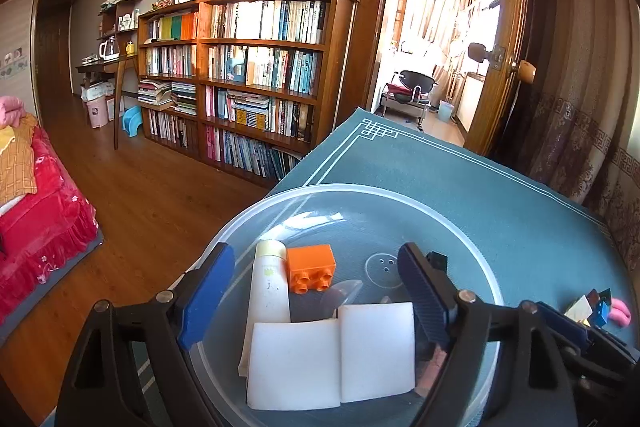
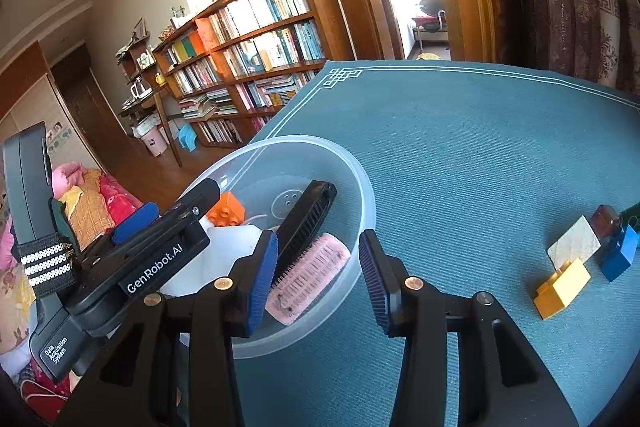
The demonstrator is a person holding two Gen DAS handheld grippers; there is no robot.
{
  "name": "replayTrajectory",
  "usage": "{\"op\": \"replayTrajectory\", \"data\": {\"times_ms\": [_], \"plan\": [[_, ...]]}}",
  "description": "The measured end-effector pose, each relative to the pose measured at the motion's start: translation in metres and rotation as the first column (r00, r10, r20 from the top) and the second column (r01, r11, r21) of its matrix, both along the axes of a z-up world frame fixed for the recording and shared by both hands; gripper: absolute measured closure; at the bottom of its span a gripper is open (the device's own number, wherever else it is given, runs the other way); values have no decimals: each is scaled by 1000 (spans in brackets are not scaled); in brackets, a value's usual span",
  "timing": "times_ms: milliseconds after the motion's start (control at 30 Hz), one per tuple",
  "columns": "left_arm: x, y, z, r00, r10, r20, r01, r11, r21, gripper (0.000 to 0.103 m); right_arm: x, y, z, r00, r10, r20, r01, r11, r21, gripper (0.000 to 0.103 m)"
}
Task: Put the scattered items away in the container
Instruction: 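Carry the orange brick and pink roller over the bowl and open both tools, then withdraw both tools from the bowl toward the blue and yellow bricks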
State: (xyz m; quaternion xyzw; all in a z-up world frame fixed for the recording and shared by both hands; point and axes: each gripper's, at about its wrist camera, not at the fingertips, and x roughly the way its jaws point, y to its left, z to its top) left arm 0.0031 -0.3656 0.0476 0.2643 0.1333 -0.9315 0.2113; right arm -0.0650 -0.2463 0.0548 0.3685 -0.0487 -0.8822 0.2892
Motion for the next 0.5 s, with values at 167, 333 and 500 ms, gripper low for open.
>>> {"op": "replayTrajectory", "data": {"times_ms": [167,333,500], "plan": [[-3,3,-1,1000,-9,10,9,1000,-5,15,3,9,-3,1000,-19,8,19,1000,-2,56],[-4,7,-2,1000,-21,14,21,1000,-17,13,6,21,-6,999,-50,10,51,999,-8,47],[-4,10,-3,999,-31,18,31,999,-24,13,9,36,-7,997,-78,6,78,997,-10,47]]}}
